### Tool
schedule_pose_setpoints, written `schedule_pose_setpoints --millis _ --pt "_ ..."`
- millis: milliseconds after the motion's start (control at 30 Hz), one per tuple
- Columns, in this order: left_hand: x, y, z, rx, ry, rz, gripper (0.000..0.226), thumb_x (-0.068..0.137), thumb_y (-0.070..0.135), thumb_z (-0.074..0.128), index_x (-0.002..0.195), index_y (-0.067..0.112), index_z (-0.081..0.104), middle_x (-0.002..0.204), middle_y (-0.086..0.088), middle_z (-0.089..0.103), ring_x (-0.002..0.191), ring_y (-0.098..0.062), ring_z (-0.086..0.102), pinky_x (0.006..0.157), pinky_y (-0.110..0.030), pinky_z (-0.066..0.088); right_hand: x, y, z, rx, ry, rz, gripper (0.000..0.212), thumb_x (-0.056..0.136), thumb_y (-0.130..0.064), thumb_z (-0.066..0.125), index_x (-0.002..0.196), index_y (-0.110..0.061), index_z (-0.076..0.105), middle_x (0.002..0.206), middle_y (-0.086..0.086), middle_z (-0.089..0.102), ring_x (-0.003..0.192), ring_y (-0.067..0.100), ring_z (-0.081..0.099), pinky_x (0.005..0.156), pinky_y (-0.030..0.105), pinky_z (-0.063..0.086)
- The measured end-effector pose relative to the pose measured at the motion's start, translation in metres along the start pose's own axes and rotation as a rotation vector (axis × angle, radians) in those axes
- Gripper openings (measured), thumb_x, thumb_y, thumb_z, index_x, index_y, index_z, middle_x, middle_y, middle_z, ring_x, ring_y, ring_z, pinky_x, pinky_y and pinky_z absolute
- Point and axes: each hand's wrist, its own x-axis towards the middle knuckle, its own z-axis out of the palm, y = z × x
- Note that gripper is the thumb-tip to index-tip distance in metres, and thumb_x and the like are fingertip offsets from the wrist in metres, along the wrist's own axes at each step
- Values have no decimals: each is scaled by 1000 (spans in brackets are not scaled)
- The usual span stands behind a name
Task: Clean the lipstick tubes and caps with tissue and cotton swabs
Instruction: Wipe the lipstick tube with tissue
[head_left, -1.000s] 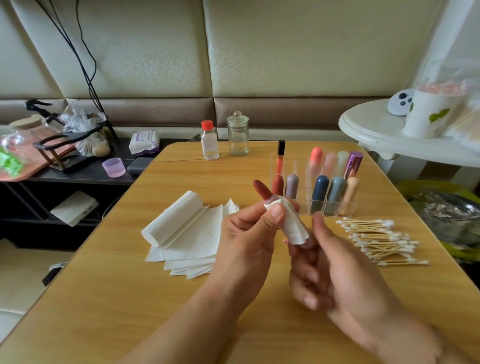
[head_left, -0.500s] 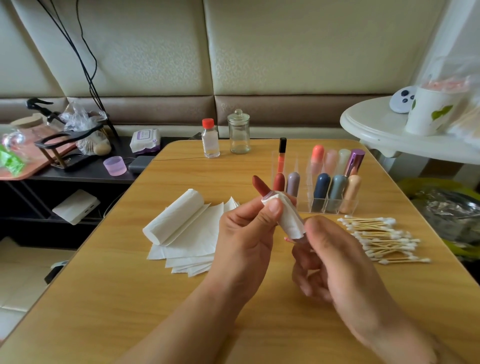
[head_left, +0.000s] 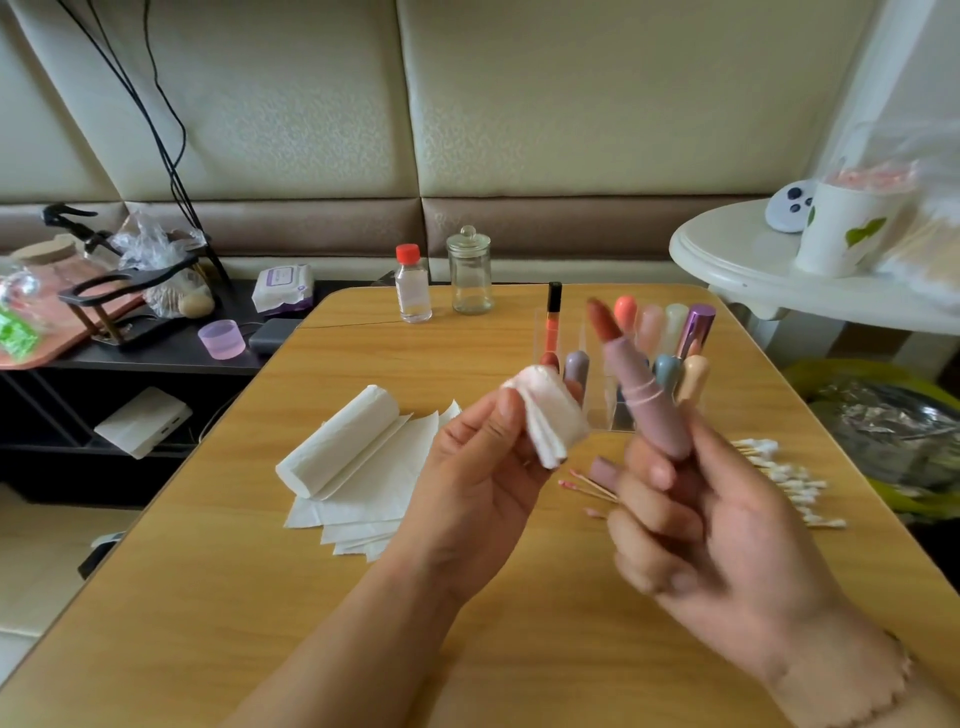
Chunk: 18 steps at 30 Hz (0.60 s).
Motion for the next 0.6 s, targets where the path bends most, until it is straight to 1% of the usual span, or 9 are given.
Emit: schedule_pose_setpoints --millis 67,133,167,233,333,400,467,533,600 --pt "-1 8 2 9 61 -60 37 87 30 66 117 9 69 108 -11 70 90 -17 67 75 -27 55 3 -4 1 -175 162 -198 50 100 -52 37 77 -14 59 55 -1 31 40 16 28 61 33 40" --pt "-3 13 3 187 146 -107 37 94 33 52 124 16 65 102 -10 72 83 -17 68 72 -33 53 5 -8 0 -270 299 -325 45 98 -48 38 85 -10 58 58 2 32 45 16 27 52 23 48" --pt "-4 14 2 369 197 -110 37 97 40 45 124 24 65 100 -8 74 81 -18 68 72 -37 52 6 -10 -2 -279 346 -354 43 98 -47 38 86 -10 56 59 3 32 46 16 27 44 19 42" --pt "-6 13 2 780 287 -50 37 96 52 41 110 32 70 94 0 75 82 -22 69 73 -42 53 7 -12 -6 -279 395 -374 42 99 -48 38 86 -12 56 60 2 34 44 16 29 40 21 25" --pt "-6 9 -1 1179 391 119 15 92 31 58 95 32 73 82 14 72 74 -6 66 55 -31 52 7 -11 -10 -287 414 -390 42 98 -50 40 85 -14 57 61 1 35 43 15 31 47 31 13" --pt "-5 8 -3 1254 360 84 24 91 13 60 99 33 72 84 19 72 73 1 64 58 -20 48 6 -9 -9 -300 396 -394 42 98 -49 40 85 -13 57 60 1 35 43 15 31 46 30 14" --pt "-5 9 -5 1245 251 -31 30 90 10 63 106 33 70 96 20 71 85 2 65 71 -19 52 4 -8 -7 -305 372 -397 41 97 -48 40 85 -12 56 60 2 34 44 16 30 44 27 17" --pt "-7 8 -4 1283 150 -106 27 89 18 68 111 34 69 102 21 70 94 3 65 83 -22 54 4 -7 -7 -315 364 -404 42 95 -49 41 85 -11 56 60 3 33 45 17 30 42 25 20" --pt "-9 5 -3 1411 145 -24 23 88 32 68 112 34 69 100 21 70 94 6 63 81 -17 52 5 -5 -8 -323 353 -403 43 96 -49 41 85 -11 56 60 3 33 45 17 30 43 27 19"
